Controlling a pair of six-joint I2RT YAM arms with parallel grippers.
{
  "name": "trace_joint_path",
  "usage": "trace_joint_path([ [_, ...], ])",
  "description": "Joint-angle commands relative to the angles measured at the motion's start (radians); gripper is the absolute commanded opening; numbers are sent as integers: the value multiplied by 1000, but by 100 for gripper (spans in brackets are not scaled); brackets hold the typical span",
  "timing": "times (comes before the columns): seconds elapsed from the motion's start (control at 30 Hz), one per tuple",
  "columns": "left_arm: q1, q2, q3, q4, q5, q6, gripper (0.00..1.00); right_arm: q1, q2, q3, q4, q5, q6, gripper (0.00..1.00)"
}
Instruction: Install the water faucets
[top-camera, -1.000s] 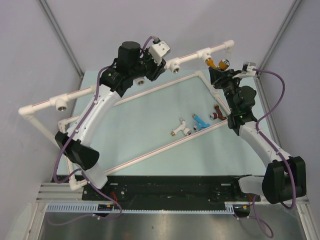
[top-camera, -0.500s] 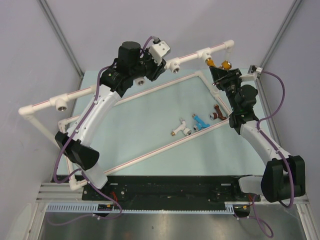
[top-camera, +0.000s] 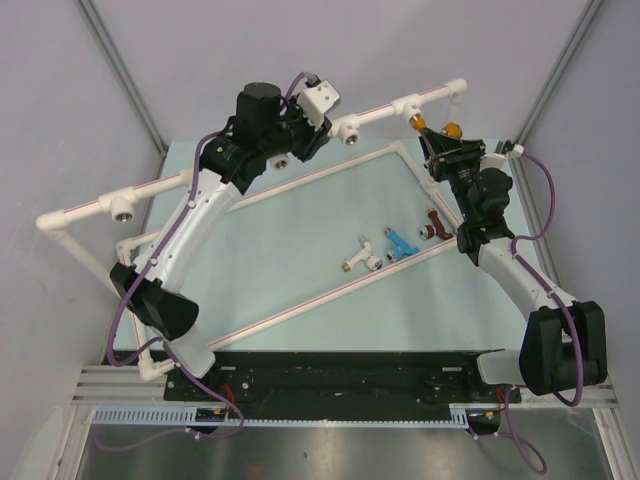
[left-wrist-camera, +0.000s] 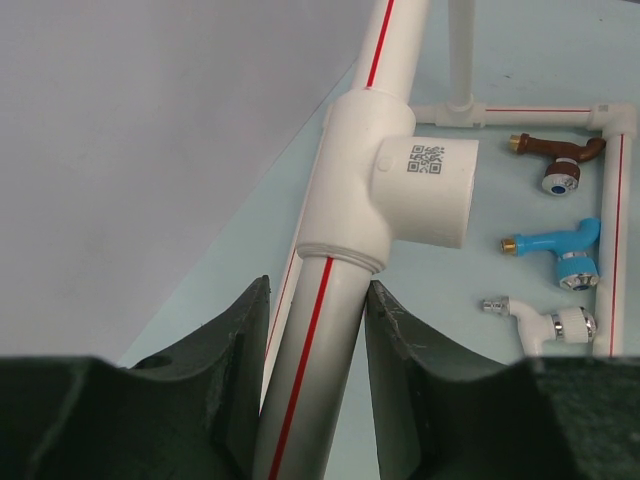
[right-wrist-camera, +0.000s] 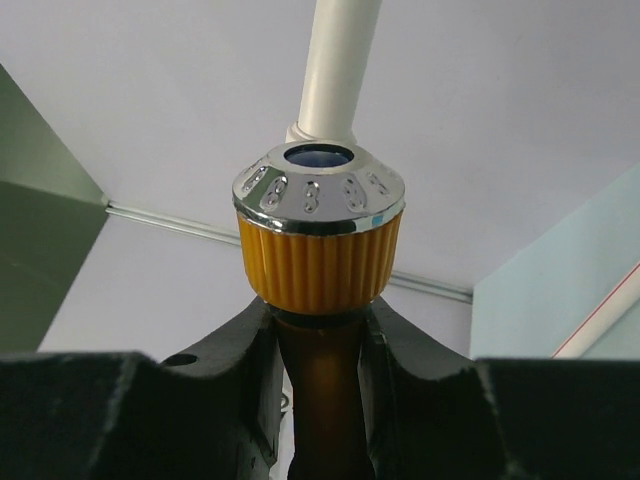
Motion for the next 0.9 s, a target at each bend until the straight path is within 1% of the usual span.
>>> trace_joint_path([
  [0.0, -103, -4, -34, -225, 149, -163, 0, 33, 51, 3, -53, -18, 137, 0],
  [0.13, -103, -5, -34, -225, 149, -166, 0, 41, 48, 3, -45, -9, 175, 0],
  [0.4, -103, -10, -35, -227, 137, -165, 0, 43, 30, 2, -53, 10, 100, 0],
  [0.43, -103, -10, -35, -227, 133, -165, 0, 43, 28, 3, -52, 10, 93, 1],
  [0.47, -103, -11, -35, -225, 130, -166, 0, 43, 21, 3, -56, 11, 83, 4],
  [0.5, -103, -11, -35, -228, 128, -165, 0, 40, 15, 2, -61, 16, 62, 11],
  [0.57, -103, -11, -35, -228, 123, -163, 0, 40, 2, 3, -62, 19, 39, 17],
  [0.6, -103, -11, -35, -228, 122, -163, 0, 38, -4, 2, -65, 22, 30, 24],
  [0.67, -103, -10, -35, -228, 122, -163, 0, 33, -15, 3, -68, 22, -1, 32],
  [0.7, -103, -10, -35, -228, 122, -164, 0, 32, -22, 3, -76, 22, -7, 38],
  [0.8, -102, -8, -34, -228, 125, -165, 0, 24, -39, 3, -93, 25, -41, 43],
  [0.87, -103, -7, -34, -228, 125, -164, 0, 20, -45, 3, -94, 22, -58, 44],
])
